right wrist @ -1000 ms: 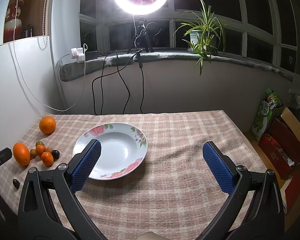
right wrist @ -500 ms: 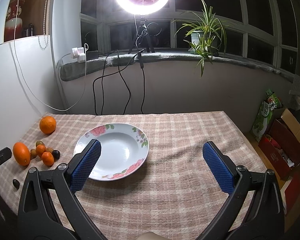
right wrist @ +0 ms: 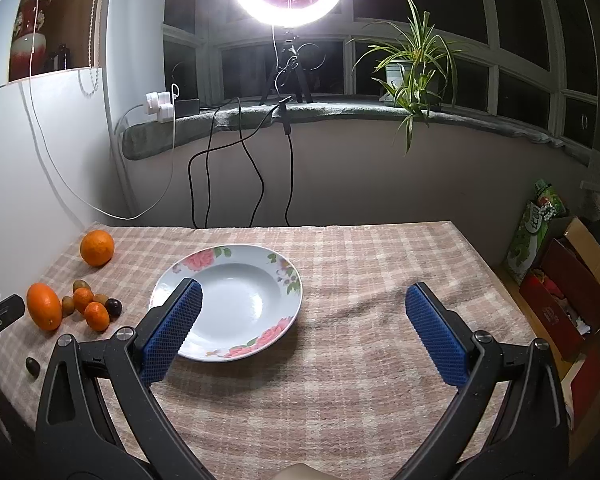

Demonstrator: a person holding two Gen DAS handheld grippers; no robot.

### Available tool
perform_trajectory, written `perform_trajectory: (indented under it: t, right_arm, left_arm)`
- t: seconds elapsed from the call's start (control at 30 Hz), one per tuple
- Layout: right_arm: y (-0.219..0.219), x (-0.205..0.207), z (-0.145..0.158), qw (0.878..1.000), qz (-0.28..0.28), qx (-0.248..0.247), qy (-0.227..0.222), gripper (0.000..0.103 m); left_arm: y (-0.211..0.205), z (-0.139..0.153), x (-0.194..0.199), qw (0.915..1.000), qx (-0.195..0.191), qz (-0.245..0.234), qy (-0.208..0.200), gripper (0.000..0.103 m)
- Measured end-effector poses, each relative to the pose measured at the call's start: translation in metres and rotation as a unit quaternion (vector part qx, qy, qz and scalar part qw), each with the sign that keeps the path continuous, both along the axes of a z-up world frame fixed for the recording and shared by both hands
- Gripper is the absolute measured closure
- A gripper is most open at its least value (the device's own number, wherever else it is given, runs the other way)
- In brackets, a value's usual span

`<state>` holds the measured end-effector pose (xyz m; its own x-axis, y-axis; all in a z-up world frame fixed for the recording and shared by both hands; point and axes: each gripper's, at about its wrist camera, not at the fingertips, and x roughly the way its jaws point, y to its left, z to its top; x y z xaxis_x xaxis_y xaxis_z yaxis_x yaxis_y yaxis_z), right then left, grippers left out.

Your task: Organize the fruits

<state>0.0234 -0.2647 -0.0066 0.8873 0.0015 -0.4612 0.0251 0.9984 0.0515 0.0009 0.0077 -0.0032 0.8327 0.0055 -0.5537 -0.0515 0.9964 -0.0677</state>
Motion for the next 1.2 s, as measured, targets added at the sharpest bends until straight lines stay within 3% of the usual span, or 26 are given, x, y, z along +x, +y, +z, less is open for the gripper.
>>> perform_trajectory:
  t: [1.2]
  right_arm:
    - [0.011, 0.007, -0.004, 1.000, 0.016, -0.004, 0.009, 0.000]
  left_arm:
    - [0.011, -0.007, 0.000, 1.0000, -0.001, 0.004, 0.004, 0.014]
